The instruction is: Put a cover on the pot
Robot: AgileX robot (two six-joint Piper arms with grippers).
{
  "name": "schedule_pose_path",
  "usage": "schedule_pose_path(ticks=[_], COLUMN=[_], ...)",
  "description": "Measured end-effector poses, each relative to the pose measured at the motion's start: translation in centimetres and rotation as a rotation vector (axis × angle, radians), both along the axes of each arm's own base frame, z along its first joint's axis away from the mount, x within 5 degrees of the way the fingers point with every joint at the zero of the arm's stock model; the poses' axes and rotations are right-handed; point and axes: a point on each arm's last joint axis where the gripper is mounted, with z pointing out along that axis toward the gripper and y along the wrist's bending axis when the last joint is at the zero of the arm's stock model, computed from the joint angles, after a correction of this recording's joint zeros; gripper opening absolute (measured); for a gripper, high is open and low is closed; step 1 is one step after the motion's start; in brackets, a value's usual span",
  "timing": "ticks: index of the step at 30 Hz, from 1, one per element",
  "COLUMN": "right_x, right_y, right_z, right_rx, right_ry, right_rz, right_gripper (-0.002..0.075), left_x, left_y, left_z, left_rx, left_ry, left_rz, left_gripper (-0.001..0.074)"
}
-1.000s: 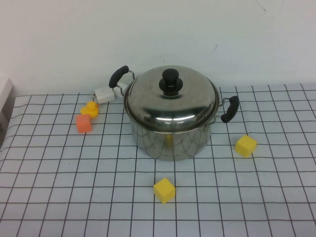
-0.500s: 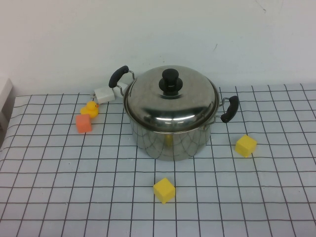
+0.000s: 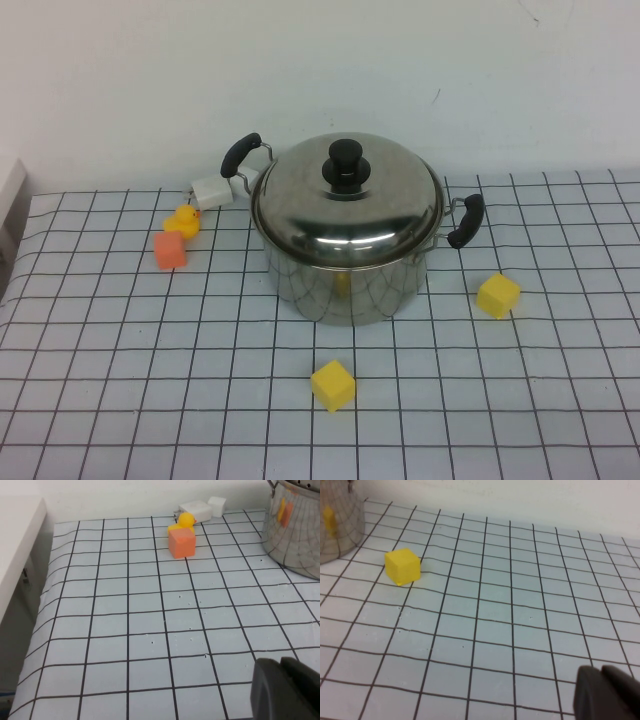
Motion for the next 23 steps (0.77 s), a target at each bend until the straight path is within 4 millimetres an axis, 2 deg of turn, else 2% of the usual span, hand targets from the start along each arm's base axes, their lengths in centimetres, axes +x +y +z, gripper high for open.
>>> schedule_pose_path(ticks=[23], right_x=[0.0], right_y=[0.0], right_z=[0.0], right_rx=[0.0], right_ry=[0.0], right_rz=[0.0], right_gripper=[0.0009], left_x=[0.01], left_y=[0.08], left_z=[0.0], left_rx=[0.0], left_ry=[0.0], left_rz=[0.016], left_gripper=[-0.0001])
